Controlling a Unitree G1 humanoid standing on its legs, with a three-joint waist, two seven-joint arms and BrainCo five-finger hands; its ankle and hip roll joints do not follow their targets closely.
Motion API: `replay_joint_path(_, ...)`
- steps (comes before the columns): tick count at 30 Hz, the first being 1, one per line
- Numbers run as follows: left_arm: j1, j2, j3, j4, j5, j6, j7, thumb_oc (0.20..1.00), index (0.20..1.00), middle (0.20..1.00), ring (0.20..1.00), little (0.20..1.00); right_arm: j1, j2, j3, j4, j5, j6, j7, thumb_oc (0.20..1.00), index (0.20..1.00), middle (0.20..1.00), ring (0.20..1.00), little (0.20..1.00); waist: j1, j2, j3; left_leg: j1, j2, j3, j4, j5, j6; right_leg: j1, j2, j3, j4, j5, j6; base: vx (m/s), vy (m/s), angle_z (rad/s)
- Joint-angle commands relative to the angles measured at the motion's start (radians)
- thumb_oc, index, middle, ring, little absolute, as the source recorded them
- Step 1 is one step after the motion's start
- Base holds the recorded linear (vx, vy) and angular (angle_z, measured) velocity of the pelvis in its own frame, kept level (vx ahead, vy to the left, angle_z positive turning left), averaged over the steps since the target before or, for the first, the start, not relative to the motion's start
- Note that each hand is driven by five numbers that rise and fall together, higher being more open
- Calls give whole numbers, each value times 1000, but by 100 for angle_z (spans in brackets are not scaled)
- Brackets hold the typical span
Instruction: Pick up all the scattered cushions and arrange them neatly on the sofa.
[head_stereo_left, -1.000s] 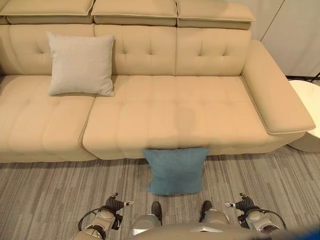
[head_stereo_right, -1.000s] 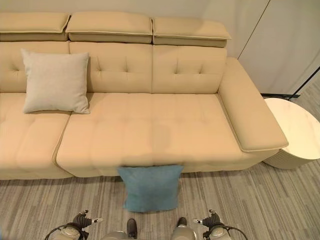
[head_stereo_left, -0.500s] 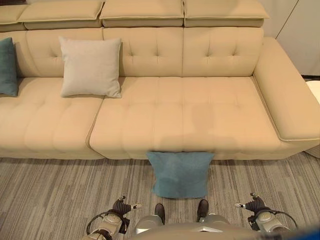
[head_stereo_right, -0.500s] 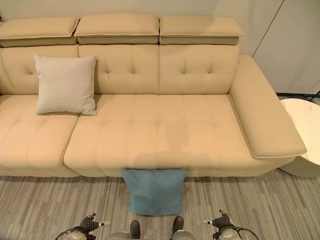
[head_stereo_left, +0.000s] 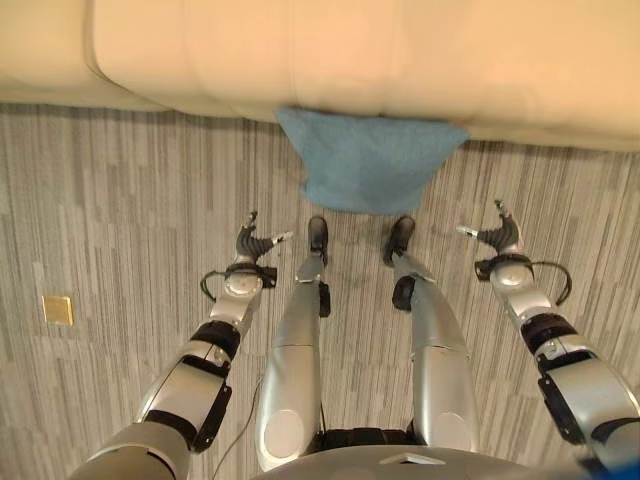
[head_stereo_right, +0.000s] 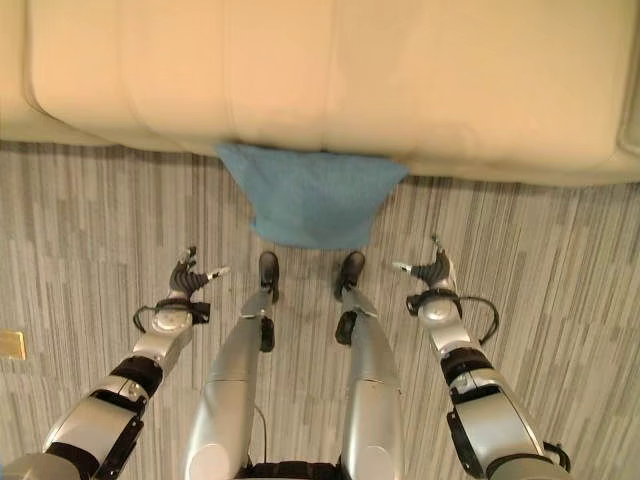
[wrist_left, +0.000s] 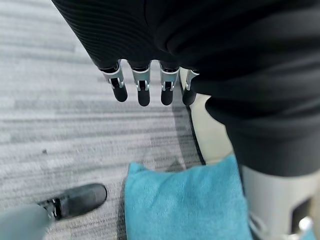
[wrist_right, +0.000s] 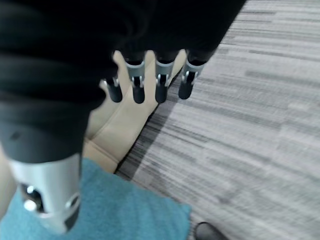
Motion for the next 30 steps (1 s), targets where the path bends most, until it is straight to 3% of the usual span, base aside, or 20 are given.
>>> replay_joint_path(1, 47, 9, -12, -30, -34, -58, 67, 1000, 1000, 1000, 1000, 1000, 81, -43, -2, -32, 46, -56, -97, 1000, 1000, 1000, 1000, 1000, -10, 20, -157, -34, -16, -13, 12, -103, -37, -18, -31, 54, 41, -86, 94, -48, 5, 3)
replay_joint_path(14, -249, 75, -85, -32, -14, -58, 154, 1000, 1000, 1000, 1000, 1000, -163, -83, 12, -109, 10, -84, -249, 1000, 1000, 1000, 1000, 1000, -55, 35, -166, -383, -31, -23, 53, -86, -15, -394, -50, 133, 147, -86, 117, -17, 15, 5)
replay_joint_path(24, -370, 92, -121, -19, -40, -49, 148, 1000, 1000, 1000, 1000, 1000, -252, -100, 52, -109, 60, -113, -198, 1000, 1000, 1000, 1000, 1000, -66, 35, -185, -488, -38, -16, 106, -104, 11, -521, -46, 175, 210, -89, 127, 42, 12, -3)
replay_joint_path(30, -466, 25, -137, 32, -87, -38, 152, 1000, 1000, 1000, 1000, 1000, -371, -58, 103, -93, 89, -110, -187, 1000, 1000, 1000, 1000, 1000, -64, 36, -195, -512, -41, -14, 113, -105, 18, -555, -38, 189, 223, -83, 135, 31, 7, -3)
